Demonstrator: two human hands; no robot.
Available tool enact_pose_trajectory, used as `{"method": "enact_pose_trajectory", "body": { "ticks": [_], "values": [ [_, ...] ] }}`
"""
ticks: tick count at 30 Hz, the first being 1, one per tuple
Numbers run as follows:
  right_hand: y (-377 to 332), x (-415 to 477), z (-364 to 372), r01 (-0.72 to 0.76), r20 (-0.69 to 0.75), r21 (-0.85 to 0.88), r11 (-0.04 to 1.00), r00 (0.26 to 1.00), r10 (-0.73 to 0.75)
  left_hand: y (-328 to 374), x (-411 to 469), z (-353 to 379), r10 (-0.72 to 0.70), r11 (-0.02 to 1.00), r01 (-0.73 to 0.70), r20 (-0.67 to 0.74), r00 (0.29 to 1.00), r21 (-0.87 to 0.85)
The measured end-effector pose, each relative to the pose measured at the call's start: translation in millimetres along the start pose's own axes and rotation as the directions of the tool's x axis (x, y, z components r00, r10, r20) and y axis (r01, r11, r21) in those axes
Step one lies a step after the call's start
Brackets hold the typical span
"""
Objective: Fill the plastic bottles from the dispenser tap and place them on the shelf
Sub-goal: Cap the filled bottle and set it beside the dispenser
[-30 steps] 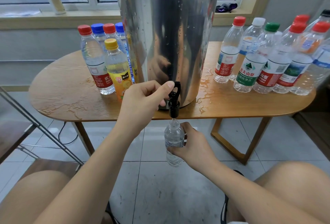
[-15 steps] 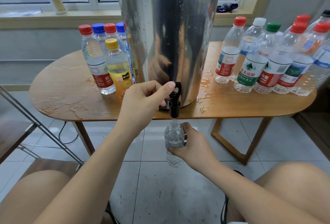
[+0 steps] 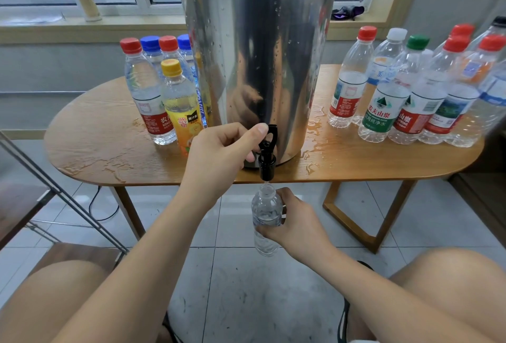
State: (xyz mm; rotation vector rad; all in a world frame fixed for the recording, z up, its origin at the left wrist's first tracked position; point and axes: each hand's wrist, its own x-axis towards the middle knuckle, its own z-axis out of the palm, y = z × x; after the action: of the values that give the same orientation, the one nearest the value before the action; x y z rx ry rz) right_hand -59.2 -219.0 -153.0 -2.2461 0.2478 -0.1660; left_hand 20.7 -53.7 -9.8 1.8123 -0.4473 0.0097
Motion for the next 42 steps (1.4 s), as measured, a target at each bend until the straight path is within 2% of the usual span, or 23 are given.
{"method": "enact_pose_trajectory", "body": {
  "ticks": [15, 20, 22, 25, 30, 33, 38, 42],
  "values": [
    [-1.4, -1.2, -1.7, -0.008, 0.003, 0.009, 1.000, 1.000, 0.008, -0.9, -2.3, -3.3, 0.035, 0.999, -0.036, 0.028, 0.999, 0.022],
    [-3.0, -0.9, -2.6, -0.008, 0.005, 0.003, 1.000, 1.000, 0.008, 1.7, -6.2, -14.8, 0.127, 0.987, -0.135, 0.106, 0.986, 0.081],
    [-3.4, -0.8, -3.2, -0.008, 0.003, 0.003, 1.000, 1.000, 0.008, -3.8, -4.9, -23.3, 0.132, 0.987, -0.143, 0.137, 0.982, 0.071],
    [-3.3, -2.0, -3.8, -0.005, 0.001, 0.000, 1.000, 1.000, 0.005, -19.5, -1.5, -36.1, 0.141, 0.974, -0.168, 0.172, 0.975, 0.152],
    [-3.4, -5.1, -1.8, 0.020, -0.002, 0.005, 1.000, 1.000, -0.020, -54.6, 1.1, -51.3, 0.183, 0.850, -0.223, 0.129, 0.975, 0.478],
    [-5.1, -7.7, 1.3, 0.031, 0.004, 0.016, 0.999, 1.000, -0.031, -71.4, 0.3, -55.4, 0.150, 0.756, -0.211, 0.149, 0.977, 0.620],
    [-8.5, -14.1, 4.6, 0.042, 0.031, 0.017, 0.999, 0.999, -0.042, -87.0, -1.2, -56.0, 0.183, 0.703, -0.267, 0.196, 0.963, 0.659],
    [-11.8, -18.5, 5.8, 0.048, 0.043, 0.003, 0.999, 0.998, -0.048, -91.9, -1.4, -55.3, 0.212, 0.618, -0.334, 0.257, 0.943, 0.712]
  ]
}}
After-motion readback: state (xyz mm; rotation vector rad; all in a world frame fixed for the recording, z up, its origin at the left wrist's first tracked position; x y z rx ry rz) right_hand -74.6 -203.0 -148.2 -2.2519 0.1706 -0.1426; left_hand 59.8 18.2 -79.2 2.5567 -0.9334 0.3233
